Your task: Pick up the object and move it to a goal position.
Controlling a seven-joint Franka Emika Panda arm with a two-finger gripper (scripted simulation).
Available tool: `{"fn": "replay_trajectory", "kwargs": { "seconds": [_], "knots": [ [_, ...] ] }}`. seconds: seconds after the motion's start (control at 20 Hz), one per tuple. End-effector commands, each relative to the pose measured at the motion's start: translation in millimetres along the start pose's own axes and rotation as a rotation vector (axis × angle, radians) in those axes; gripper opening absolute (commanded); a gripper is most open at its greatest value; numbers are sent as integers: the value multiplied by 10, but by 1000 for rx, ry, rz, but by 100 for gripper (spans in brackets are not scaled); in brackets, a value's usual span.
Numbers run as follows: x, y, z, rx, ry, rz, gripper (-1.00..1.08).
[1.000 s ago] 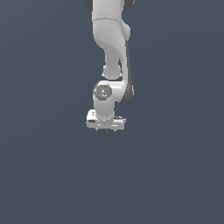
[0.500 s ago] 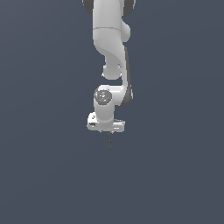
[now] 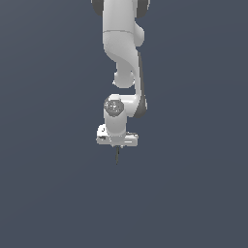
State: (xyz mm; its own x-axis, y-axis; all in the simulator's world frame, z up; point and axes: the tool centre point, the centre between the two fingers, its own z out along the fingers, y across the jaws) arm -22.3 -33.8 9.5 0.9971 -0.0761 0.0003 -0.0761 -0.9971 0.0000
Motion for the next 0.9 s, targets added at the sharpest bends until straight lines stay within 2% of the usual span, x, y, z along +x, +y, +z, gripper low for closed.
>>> {"fn": "replay_trajectory", "kwargs": {
  "seconds": [0.0,0.3,0.85],
  "knots": [
    [1,10,-9,0,1,0,-100],
    [-41,175,-147,0,1,0,-100],
    [-179,790,-663,0,0,0,-100]
  ]
}}
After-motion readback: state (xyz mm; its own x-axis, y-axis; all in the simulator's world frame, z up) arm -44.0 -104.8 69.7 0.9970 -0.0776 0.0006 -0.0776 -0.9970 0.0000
